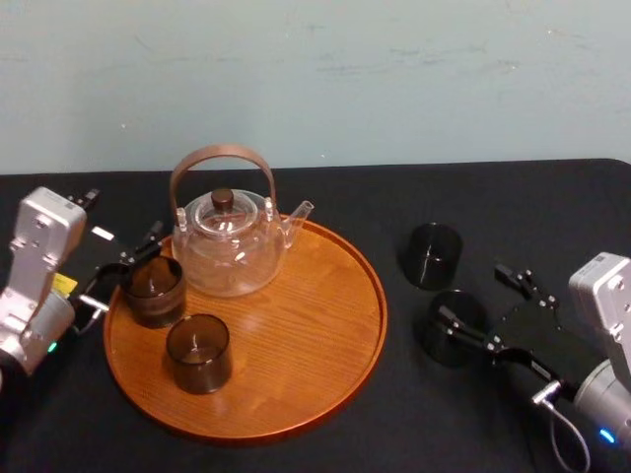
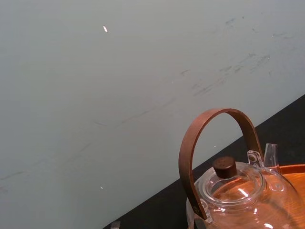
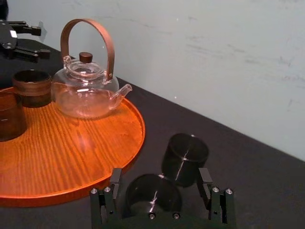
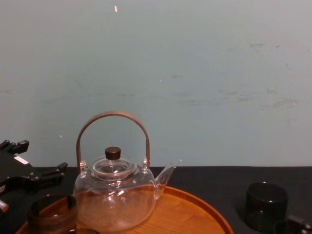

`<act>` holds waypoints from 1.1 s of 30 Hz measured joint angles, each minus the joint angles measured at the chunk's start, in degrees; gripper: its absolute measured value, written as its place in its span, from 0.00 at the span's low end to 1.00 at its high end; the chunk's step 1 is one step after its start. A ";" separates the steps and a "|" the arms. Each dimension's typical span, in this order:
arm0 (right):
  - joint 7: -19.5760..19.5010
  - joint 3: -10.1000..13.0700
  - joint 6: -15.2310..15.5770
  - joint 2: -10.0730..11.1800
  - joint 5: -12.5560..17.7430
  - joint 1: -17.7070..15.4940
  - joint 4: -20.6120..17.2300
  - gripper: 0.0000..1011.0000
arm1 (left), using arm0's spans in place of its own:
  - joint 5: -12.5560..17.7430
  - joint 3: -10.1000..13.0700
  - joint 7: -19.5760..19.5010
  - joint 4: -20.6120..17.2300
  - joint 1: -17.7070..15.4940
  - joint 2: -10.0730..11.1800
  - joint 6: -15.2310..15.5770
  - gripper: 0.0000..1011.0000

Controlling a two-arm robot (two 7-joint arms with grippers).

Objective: Pick up the glass from the table and place it on the tray.

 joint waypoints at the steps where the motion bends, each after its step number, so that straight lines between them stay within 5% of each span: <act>1: 0.40 0.20 0.06 -0.21 0.36 -0.32 0.11 0.99 | 0.00 0.00 0.00 0.00 0.00 0.00 0.00 0.99; 33: 5.45 2.54 2.14 -5.28 0.55 -1.85 6.39 0.99 | 0.00 0.00 0.00 0.00 0.00 0.00 0.00 0.99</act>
